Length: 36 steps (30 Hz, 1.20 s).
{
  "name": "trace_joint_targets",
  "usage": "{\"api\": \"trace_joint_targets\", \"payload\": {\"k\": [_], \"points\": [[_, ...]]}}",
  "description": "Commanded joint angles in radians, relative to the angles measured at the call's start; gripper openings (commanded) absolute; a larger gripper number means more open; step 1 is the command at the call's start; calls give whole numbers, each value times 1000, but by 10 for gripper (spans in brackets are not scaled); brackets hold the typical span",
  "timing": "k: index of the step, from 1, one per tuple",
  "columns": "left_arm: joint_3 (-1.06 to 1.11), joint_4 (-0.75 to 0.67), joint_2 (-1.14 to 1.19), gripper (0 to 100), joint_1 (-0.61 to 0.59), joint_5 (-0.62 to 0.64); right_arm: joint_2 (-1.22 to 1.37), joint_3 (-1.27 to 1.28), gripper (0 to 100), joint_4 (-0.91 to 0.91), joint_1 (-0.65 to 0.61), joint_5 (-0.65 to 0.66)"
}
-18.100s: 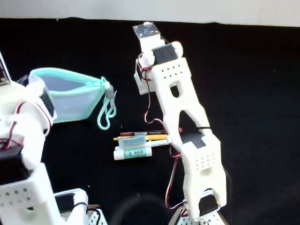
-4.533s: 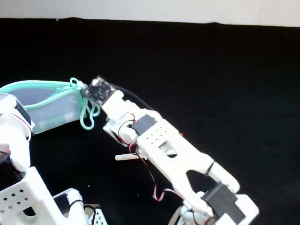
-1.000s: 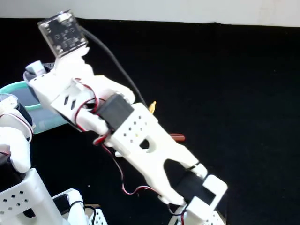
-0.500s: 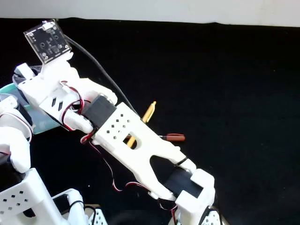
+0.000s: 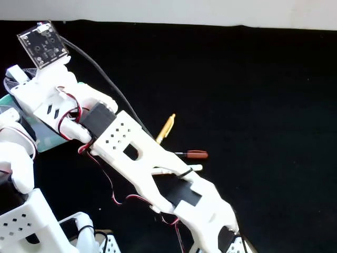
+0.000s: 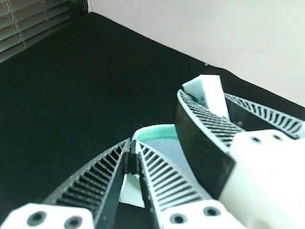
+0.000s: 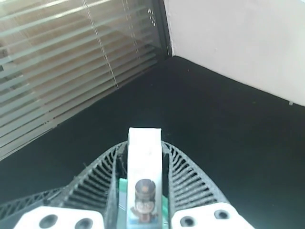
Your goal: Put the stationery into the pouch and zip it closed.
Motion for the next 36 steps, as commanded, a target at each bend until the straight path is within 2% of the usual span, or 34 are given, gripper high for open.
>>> {"api": "trace_joint_targets", "payload": {"k": [1, 7, 15, 21, 31, 36], "points": [[27, 3, 38, 7, 31, 12, 2, -44, 7, 53, 15, 9], [30, -20, 38, 7, 28, 12, 2, -101, 7, 171, 24, 9], [27, -20, 39, 7, -44, 14, 5, -203, 7, 294, 21, 9], [30, -20, 39, 7, -45, 14, -2, -214, 7, 387, 24, 15], [33, -20, 39, 7, -44, 14, -27, -449, 7, 601, -1, 66], [33, -15, 39, 7, -41, 12, -27, -450, 7, 631, -4, 66]]}}
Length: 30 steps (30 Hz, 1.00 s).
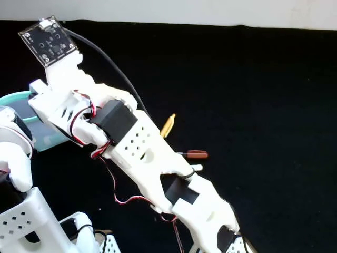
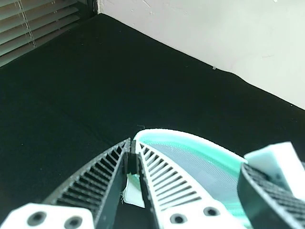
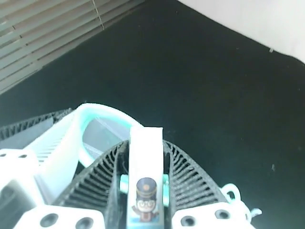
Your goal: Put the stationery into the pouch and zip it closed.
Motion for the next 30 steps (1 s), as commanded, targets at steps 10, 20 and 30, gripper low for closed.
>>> {"api": "trace_joint_targets", "payload": {"k": [10, 20, 30], "points": [[30, 5, 39, 7, 5, 12, 35, -24, 7, 24, -54, 38], [30, 5, 39, 7, 5, 9, 122, -27, 7, 113, -61, 98], [30, 5, 38, 7, 7, 8, 122, -25, 7, 295, -59, 221]]}}
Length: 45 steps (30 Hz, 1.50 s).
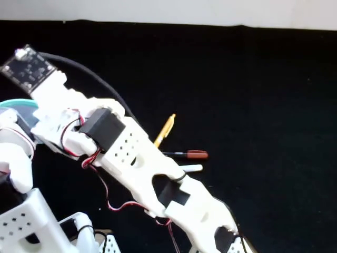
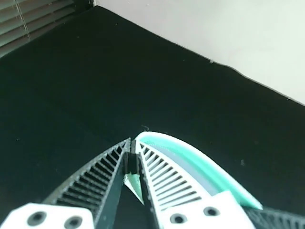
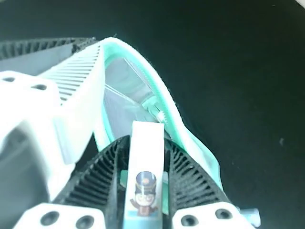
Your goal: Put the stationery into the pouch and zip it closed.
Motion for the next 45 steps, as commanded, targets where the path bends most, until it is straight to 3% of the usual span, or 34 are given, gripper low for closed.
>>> {"api": "trace_joint_targets", "payload": {"k": [1, 10, 19, 27, 33, 45], "points": [[16, -5, 38, 7, 2, 5, 7, 13, 7, 90, -1, 57], [16, -3, 31, 7, 2, 5, 12, 18, 7, 45, 7, 63], [16, -3, 30, 7, 2, 5, 179, 5, 15, 7, 18, 64], [18, -3, 30, 7, 2, 5, 177, 5, 259, -1, 44, 64], [18, -3, 30, 7, 4, 5, 176, -10, 259, -2, 56, 71], [33, -5, 30, 7, 4, 5, 179, -335, 259, 33, 56, 104]]}}
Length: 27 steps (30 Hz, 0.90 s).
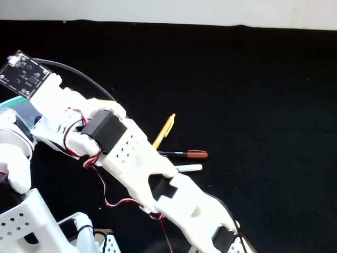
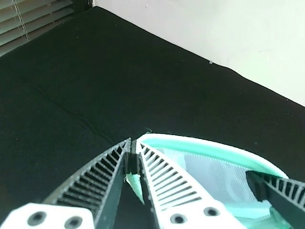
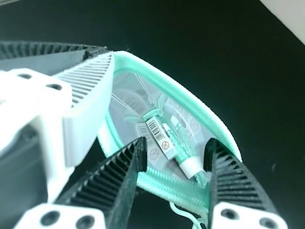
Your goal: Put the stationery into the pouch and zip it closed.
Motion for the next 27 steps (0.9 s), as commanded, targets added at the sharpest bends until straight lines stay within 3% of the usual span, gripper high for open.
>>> {"api": "trace_joint_targets", "payload": {"k": [1, 10, 17, 27], "points": [[27, 3, 30, 7, 7, 6, 4, -84, 259, 25, 39, 12], [27, 0, 30, 7, 7, 6, -4, -148, 259, 42, 64, 9], [28, -2, 30, 7, 7, 6, -134, -145, 259, 124, 64, 14], [27, 0, 30, 7, 7, 6, -249, -151, 259, 101, 93, 14]]}}
